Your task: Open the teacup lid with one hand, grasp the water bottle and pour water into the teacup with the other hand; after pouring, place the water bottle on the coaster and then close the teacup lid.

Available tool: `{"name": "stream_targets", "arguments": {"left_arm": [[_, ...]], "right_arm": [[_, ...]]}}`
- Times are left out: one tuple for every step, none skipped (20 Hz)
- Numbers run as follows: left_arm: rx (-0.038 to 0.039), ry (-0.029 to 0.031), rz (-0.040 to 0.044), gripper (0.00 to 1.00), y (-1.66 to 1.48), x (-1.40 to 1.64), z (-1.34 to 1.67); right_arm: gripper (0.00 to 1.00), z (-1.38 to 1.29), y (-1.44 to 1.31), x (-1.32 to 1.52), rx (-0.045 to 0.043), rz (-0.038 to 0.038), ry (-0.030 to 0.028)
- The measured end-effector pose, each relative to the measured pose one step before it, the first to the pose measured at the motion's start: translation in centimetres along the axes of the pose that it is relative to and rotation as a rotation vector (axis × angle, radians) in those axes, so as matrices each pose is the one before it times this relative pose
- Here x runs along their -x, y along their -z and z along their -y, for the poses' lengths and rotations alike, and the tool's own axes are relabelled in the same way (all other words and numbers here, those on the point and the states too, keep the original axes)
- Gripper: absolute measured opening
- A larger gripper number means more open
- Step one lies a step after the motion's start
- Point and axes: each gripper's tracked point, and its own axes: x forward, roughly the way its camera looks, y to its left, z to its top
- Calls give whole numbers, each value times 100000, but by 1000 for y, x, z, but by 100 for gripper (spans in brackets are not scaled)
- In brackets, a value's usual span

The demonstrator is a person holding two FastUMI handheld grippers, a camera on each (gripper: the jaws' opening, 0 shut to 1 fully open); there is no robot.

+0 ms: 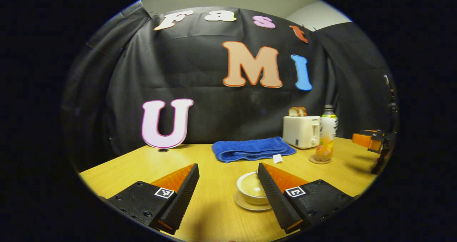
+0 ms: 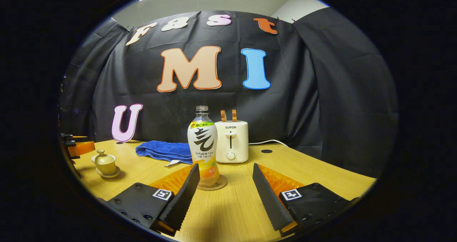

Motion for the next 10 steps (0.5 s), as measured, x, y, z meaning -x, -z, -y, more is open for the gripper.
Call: {"name": "stream_targets", "arguments": {"left_arm": [[46, -6330, 310, 96, -58, 416, -1273], [-340, -5714, -427, 96, 18, 379, -1309], [99, -5351, 184, 96, -21, 301, -999], [-421, -4920, -226, 96, 19, 265, -1056], [7, -4672, -104, 96, 61, 230, -847], [-204, -4899, -78, 96, -33, 143, -992], [37, -3669, -57, 96, 58, 197, -593], [-193, -2203, -48, 96, 34, 112, -321], [-25, -1997, -48, 96, -44, 220, -326], [-127, -2246, -26, 95, -11, 99, -420]], "right_arm": [[95, 44, 3, -8, 28, -16, 405], [92, 118, 51, -6, 72, 18, 511], [94, 196, -25, -33, -16, 82, 846], [95, 184, -10, 85, 100, 75, 1147], [92, 250, -48, 10, 3, 34, 1348], [94, 319, 98, -51, 122, -11, 1432], [92, 281, -78, 84, -21, 102, 1468], [92, 260, -28, 176, 96, 71, 1331], [92, 270, -31, 135, 25, 37, 1219], [92, 196, -17, 110, 38, 114, 1095]]}}
